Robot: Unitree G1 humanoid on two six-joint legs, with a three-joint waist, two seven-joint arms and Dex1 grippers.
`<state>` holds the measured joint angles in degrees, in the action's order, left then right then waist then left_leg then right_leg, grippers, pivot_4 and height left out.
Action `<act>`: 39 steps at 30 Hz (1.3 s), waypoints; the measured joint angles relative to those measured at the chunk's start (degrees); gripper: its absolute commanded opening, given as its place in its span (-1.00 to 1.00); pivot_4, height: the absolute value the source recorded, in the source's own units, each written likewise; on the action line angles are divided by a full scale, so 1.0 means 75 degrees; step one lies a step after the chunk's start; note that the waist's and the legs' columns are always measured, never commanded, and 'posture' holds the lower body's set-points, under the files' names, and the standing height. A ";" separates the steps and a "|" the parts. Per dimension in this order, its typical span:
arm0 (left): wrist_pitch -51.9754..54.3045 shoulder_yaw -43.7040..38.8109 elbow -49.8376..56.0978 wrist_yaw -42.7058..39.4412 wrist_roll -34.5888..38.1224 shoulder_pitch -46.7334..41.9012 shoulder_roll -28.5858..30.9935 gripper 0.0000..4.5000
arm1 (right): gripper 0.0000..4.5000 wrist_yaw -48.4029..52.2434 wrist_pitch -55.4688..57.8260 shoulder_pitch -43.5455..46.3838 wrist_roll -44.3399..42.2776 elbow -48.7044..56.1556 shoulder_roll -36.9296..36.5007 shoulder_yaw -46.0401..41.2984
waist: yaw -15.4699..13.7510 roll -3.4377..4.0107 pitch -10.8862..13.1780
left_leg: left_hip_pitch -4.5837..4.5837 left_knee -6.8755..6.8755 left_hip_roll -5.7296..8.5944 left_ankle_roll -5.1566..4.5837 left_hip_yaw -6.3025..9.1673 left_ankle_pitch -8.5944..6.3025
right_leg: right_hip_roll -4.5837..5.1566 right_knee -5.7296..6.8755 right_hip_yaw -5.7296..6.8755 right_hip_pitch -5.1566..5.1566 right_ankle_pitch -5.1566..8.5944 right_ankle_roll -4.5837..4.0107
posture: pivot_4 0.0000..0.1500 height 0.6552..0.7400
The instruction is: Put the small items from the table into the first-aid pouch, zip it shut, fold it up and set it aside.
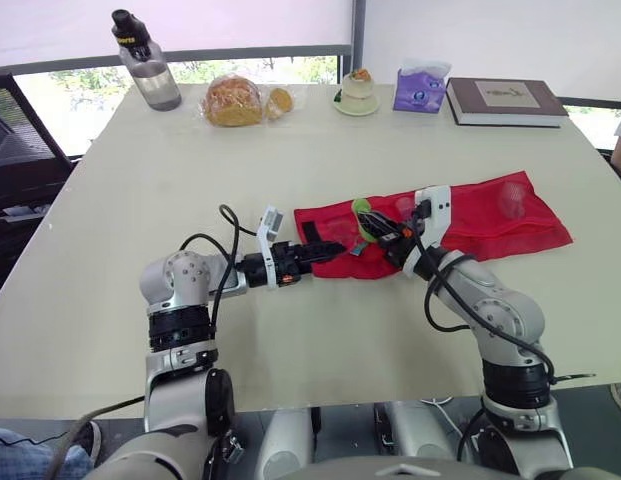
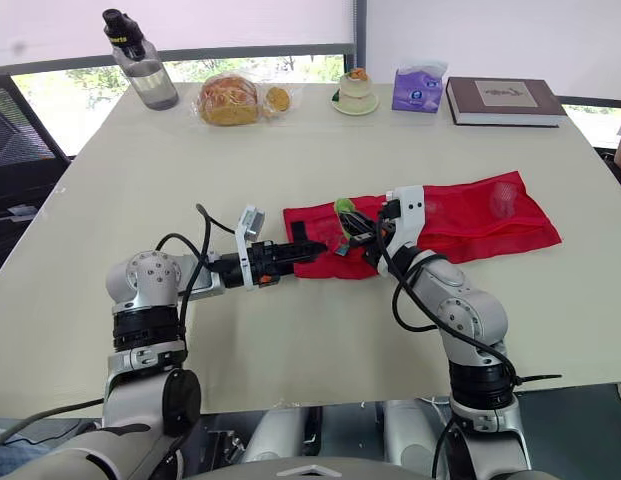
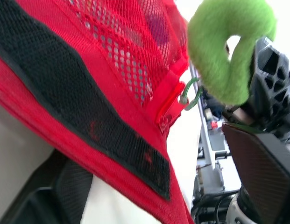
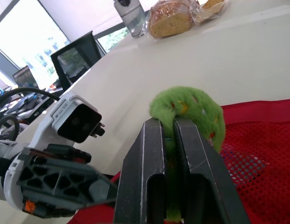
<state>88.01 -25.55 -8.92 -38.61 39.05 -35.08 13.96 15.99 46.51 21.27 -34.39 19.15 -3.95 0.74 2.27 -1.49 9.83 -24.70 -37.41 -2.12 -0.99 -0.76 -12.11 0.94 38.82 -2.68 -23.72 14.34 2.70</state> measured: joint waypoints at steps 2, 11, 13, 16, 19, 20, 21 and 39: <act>0.0050 -0.0314 -0.0024 0.0271 0.0067 -0.0048 -0.0062 -0.14 | -1.00 0.0000 -0.0028 -0.0018 0.0000 0.0001 -0.0021 -0.0003 | 0.0001 0.0000 0.0000 | 0.0001 0.0000 0.0000 0.0000 0.0000 0.0000 | 0.0000 0.0000 0.0000 0.0000 0.0000 0.0000 | 1.00 1.00; 0.0053 -0.0244 0.0212 0.0626 0.0240 0.0204 -0.0067 -0.97 | -1.00 0.0029 -0.0042 -0.0218 -0.0015 0.0023 -0.0177 0.0006 | 0.0000 0.0000 0.0000 | 0.0000 0.0000 0.0001 0.0001 -0.0003 0.0000 | 0.0002 -0.0002 -0.0003 0.0000 0.0000 0.0000 | 1.00 1.00; 0.0029 -0.0114 0.0224 0.0623 0.0283 0.0247 -0.0038 -0.97 | -1.00 0.0049 -0.0061 -0.0229 0.0022 0.0033 -0.0239 0.0048 | -0.0004 0.0000 0.0000 | 0.0000 0.0000 0.0001 0.0001 -0.0001 0.0000 | 0.0001 -0.0001 -0.0002 0.0000 0.0000 -0.0001 | 1.00 1.00; -0.0061 0.0142 0.0308 0.0511 0.0390 0.0408 0.0249 -0.97 | -1.00 0.0054 -0.0228 -0.0473 0.0176 0.0139 -0.0379 0.0105 | 0.0000 0.0000 0.0000 | 0.0001 0.0004 0.0001 0.0001 -0.0002 -0.0001 | 0.0002 -0.0004 -0.0004 -0.0001 0.0000 -0.0001 | 1.00 1.00; -0.0367 0.0481 0.0317 0.0368 0.0368 0.0601 0.0667 -0.97 | -1.00 -0.0120 -0.0425 -0.0683 0.0334 0.0141 -0.0375 0.0020 | 0.0019 0.0000 0.0000 | 0.0001 0.0010 0.0000 0.0001 -0.0010 -0.0001 | 0.0001 -0.0004 -0.0012 -0.0008 0.0001 -0.0001 | 1.00 1.00; -0.0487 0.0601 0.0313 0.0291 0.0362 0.0653 0.0809 -0.97 | -1.00 -0.0182 -0.0473 -0.0722 0.0351 0.0142 -0.0378 -0.0073 | 0.0021 0.0000 0.0000 | 0.0003 0.0011 -0.0001 0.0001 -0.0013 -0.0001 | 0.0001 -0.0003 -0.0016 -0.0009 0.0001 -0.0002 | 1.00 1.00; -0.0673 0.0831 0.0295 0.0181 0.0343 0.0688 0.1029 -0.97 | -1.00 -0.0250 -0.0577 -0.0784 0.0355 0.0159 -0.0370 -0.0226 | 0.0015 0.0000 0.0000 | 0.0004 0.0011 -0.0001 0.0001 -0.0011 -0.0001 | 0.0001 -0.0003 -0.0015 -0.0008 0.0001 -0.0002 | 1.00 1.00; -0.4084 0.3297 -0.1704 -0.1835 -0.0983 -0.0013 0.3178 -0.97 | -1.00 -0.1201 -0.2172 -0.1516 0.1333 -0.0897 -0.1607 -0.2611 | 0.0027 0.0004 -0.0002 | 0.0038 0.0028 -0.0004 0.0000 -0.0055 0.0000 | -0.0002 -0.0002 -0.0046 -0.0007 0.0006 -0.0009 | 1.00 1.00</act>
<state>57.38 -0.83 -21.70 -52.37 31.68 -35.17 37.80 6.99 30.22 9.90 -24.40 12.43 -16.00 -18.84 2.47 -1.46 9.82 -24.42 -37.20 -2.15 -0.98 -1.18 -12.12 0.92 38.81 -3.03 -23.77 14.38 2.63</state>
